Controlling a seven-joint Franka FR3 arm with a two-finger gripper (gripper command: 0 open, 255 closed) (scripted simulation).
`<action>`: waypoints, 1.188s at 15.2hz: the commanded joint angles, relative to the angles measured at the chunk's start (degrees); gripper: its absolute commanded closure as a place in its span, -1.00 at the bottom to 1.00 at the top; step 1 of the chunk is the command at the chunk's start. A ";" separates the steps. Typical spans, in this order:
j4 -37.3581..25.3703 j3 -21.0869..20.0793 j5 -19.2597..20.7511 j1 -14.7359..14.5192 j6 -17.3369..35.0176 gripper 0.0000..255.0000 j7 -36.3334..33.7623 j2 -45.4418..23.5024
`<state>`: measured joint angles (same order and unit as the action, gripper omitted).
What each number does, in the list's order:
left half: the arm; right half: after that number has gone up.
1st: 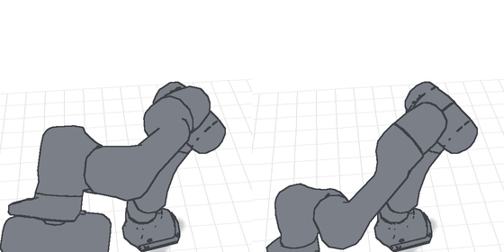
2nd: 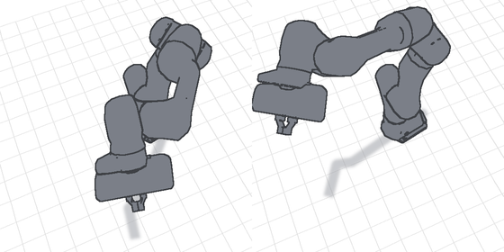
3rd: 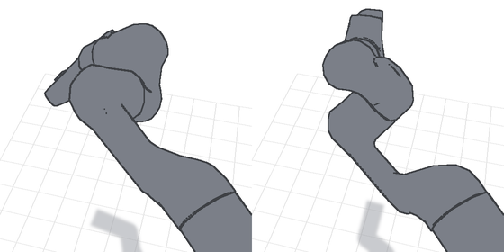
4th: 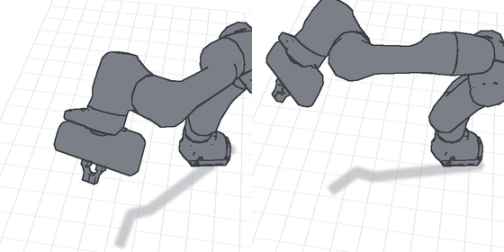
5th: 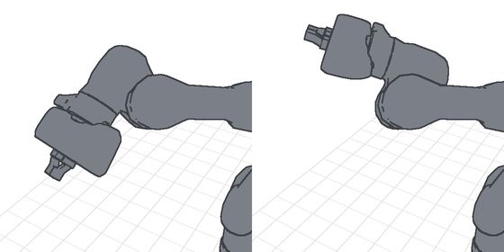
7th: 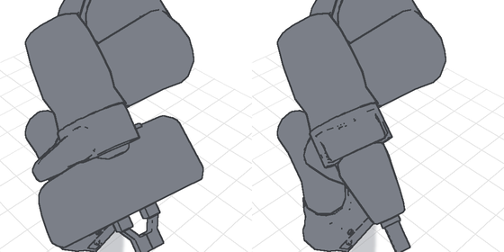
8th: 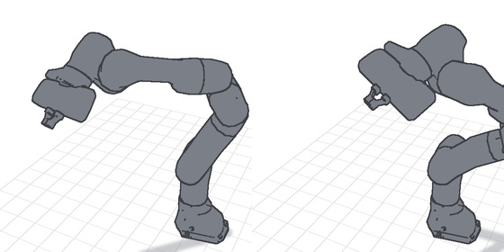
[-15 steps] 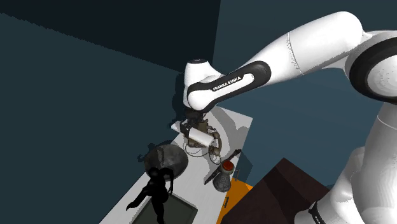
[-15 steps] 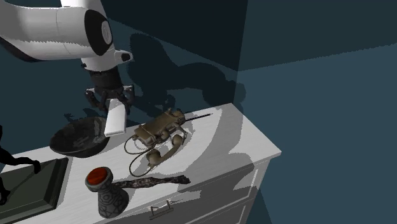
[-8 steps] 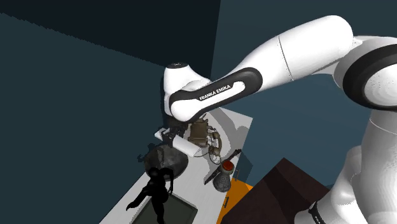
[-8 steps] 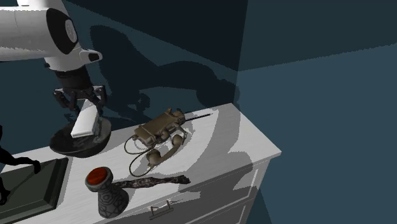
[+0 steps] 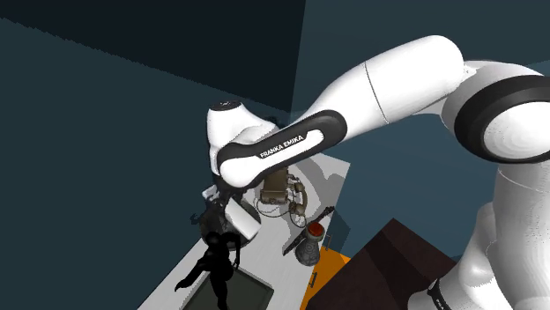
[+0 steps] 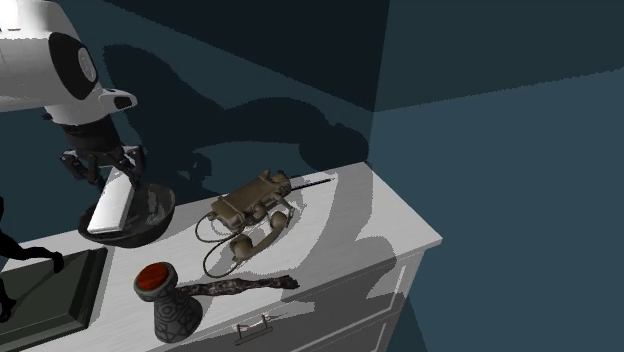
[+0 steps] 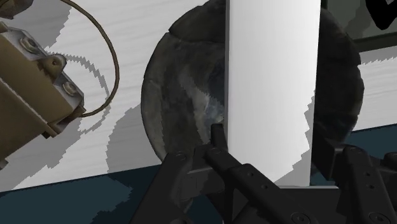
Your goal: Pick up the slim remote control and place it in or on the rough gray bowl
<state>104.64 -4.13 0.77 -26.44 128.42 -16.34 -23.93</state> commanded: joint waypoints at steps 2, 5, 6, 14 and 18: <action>0.33 -0.05 0.10 -0.21 2.00 1.00 -0.16 -1.33; 0.75 0.02 0.20 -0.27 3.79 1.00 -0.19 -2.71; 0.86 0.04 0.24 -0.28 4.38 1.00 -0.21 -3.18; 1.09 0.09 0.33 -0.32 5.79 1.00 -0.24 -4.37; 1.05 0.09 0.34 -0.33 5.79 -1.00 -0.24 -4.40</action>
<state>105.69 -4.04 1.10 -26.77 134.20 -16.59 -28.33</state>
